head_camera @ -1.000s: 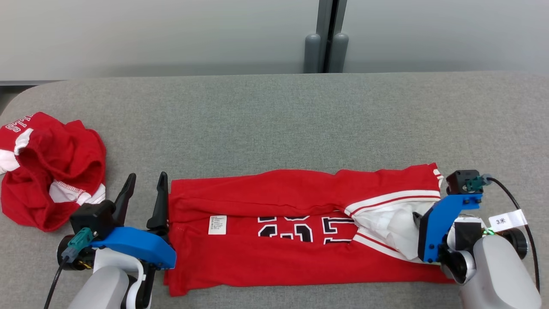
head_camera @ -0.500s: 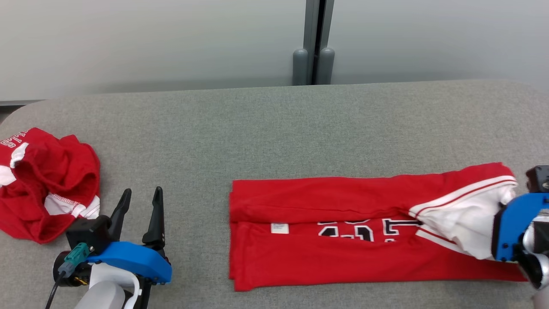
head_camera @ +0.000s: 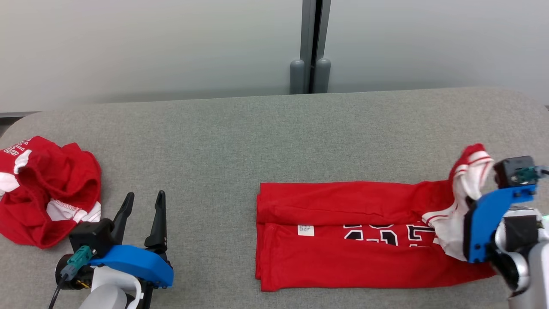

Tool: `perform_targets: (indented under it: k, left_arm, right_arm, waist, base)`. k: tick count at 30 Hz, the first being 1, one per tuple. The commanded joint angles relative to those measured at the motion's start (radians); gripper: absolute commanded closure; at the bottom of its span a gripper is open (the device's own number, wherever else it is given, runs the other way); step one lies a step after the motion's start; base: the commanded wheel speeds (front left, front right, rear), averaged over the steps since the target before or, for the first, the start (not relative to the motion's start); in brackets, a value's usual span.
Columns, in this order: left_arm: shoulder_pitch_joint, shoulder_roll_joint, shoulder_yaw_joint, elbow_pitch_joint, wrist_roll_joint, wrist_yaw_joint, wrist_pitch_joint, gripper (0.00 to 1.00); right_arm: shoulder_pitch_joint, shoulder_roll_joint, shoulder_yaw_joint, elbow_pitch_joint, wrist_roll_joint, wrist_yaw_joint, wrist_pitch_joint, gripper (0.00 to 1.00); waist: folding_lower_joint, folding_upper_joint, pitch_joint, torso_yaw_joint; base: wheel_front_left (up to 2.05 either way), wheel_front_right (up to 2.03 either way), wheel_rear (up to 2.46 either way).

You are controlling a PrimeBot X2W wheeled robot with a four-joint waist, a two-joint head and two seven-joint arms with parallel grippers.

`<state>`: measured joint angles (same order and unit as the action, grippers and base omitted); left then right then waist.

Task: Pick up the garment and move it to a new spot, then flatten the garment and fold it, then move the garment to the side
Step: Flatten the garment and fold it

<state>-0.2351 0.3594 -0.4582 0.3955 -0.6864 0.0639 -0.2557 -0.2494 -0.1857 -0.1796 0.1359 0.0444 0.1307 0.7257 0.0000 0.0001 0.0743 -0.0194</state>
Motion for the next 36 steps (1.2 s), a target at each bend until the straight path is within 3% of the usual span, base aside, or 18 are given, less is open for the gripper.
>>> perform_targets:
  k: [1,6,11,31,32,33,36]
  left_arm:
    - [0.003,0.003,0.003,0.002,-0.002,0.000,0.002,0.00]
    - [-0.002,0.007,0.003,0.001,-0.005,-0.001,0.002,0.00]
    - [0.000,0.006,0.005,0.001,-0.006,-0.001,0.000,0.00]
    - [-0.065,-0.016,-0.037,0.037,0.011,-0.023,0.006,0.00]
    - [-0.066,-0.017,-0.038,0.039,0.011,-0.025,0.006,0.00]
    - [-0.067,-0.017,-0.039,0.041,0.011,-0.026,0.006,0.00]
    - [-0.070,-0.018,-0.042,0.046,0.010,-0.027,0.005,0.00]
  right_arm:
    - [0.006,0.010,0.043,-0.026,0.018,0.000,0.012,1.00]
    - [-0.032,0.055,0.218,-0.061,0.054,0.000,0.030,1.00]
    - [-0.098,0.105,0.361,0.010,0.102,0.000,0.012,1.00]
    - [-0.353,0.135,0.635,0.453,0.291,0.000,-0.206,1.00]
    - [-0.360,0.135,0.646,0.467,0.303,0.000,-0.216,0.60]
    - [-0.366,0.135,0.657,0.479,0.315,0.000,-0.228,0.00]
    - [-0.380,0.135,0.683,0.496,0.371,0.000,-0.269,0.00]
  waist:
    - [0.0000,-0.0001,-0.002,0.002]
    - [0.0000,-0.0001,-0.002,0.011]
    - [0.0000,-0.0001,0.004,0.024]
    - [0.0000,-0.0001,0.037,0.108]
    - [0.0000,-0.0001,0.038,0.108]
    - [0.0000,-0.0001,0.038,0.108]
    - [0.0000,-0.0001,0.037,0.107]
  base:
    - [0.00,0.00,0.00]
    - [0.00,0.00,0.00]
    - [0.00,0.00,0.00]
    - [0.00,0.00,0.00]
    - [0.00,0.00,0.00]
    - [0.00,0.00,0.00]
    - [0.00,0.00,0.00]
